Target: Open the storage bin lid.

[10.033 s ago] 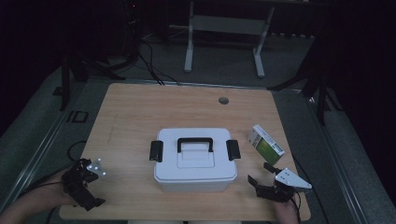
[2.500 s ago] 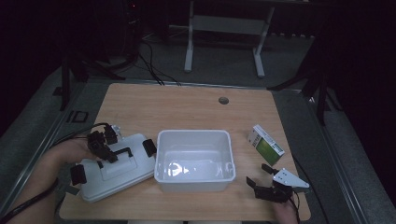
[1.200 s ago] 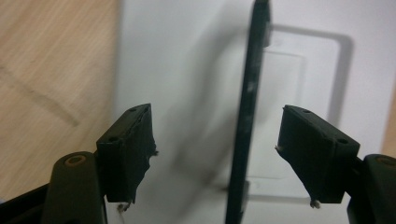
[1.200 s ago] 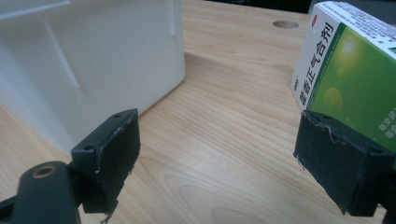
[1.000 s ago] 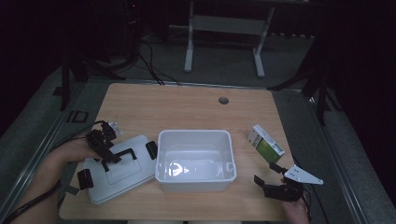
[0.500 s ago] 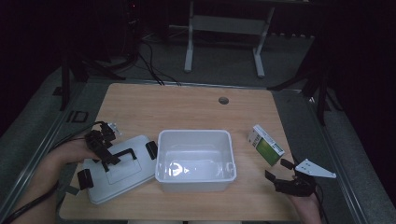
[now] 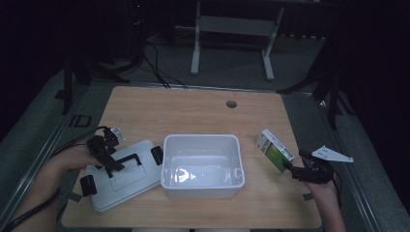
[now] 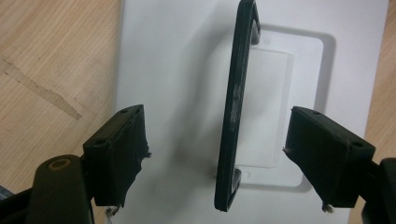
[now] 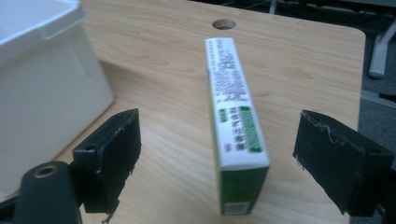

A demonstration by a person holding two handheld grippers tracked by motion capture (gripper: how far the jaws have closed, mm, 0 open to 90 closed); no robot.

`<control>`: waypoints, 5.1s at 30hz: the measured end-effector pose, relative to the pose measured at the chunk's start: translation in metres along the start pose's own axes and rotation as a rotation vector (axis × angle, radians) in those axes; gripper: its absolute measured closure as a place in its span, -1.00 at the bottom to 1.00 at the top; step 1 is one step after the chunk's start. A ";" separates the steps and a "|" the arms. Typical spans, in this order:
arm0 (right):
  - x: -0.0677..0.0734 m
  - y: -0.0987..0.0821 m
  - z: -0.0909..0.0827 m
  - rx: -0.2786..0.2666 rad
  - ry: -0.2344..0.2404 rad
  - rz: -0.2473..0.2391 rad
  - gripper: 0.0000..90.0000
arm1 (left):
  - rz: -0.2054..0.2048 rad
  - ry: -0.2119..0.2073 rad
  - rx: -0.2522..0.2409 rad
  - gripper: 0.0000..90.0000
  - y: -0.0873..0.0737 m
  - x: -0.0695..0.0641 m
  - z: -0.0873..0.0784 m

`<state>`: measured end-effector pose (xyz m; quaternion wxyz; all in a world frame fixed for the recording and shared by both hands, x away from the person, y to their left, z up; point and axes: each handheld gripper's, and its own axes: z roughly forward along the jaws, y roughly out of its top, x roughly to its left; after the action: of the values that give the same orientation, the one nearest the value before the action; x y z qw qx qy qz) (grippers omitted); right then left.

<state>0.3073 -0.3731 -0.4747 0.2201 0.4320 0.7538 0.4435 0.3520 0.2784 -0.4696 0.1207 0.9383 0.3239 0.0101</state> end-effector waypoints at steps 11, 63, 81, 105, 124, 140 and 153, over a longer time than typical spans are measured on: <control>-0.019 0.012 0.025 0.108 0.026 0.005 -0.66 | 0.000 -0.003 0.016 -0.54 0.001 0.001 0.003; -0.010 0.060 0.092 0.664 -0.003 -0.128 0.41 | 0.016 -0.008 0.024 -0.54 0.005 -0.002 0.007; -0.006 0.080 0.083 0.709 0.048 -0.191 0.43 | 0.015 0.004 0.029 -0.54 0.006 -0.002 0.005; 0.033 0.151 0.029 0.580 0.132 -0.369 0.43 | 0.022 0.011 0.047 -0.54 0.005 -0.004 0.005; 0.109 0.197 0.021 0.501 0.315 -0.577 0.42 | 0.030 0.011 0.046 -0.54 0.009 -0.007 0.006; 0.177 0.200 0.043 0.514 0.456 -0.731 0.42 | 0.042 0.005 0.037 -0.54 0.008 -0.009 0.004; 0.209 0.189 0.051 0.531 0.542 -0.815 0.42 | 0.041 0.003 0.049 -0.54 0.009 -0.010 0.006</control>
<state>0.3187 -0.1278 -0.3277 0.0557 0.0168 0.9754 0.2127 0.3500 0.2638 -0.4730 0.0969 0.9474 0.3051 0.0059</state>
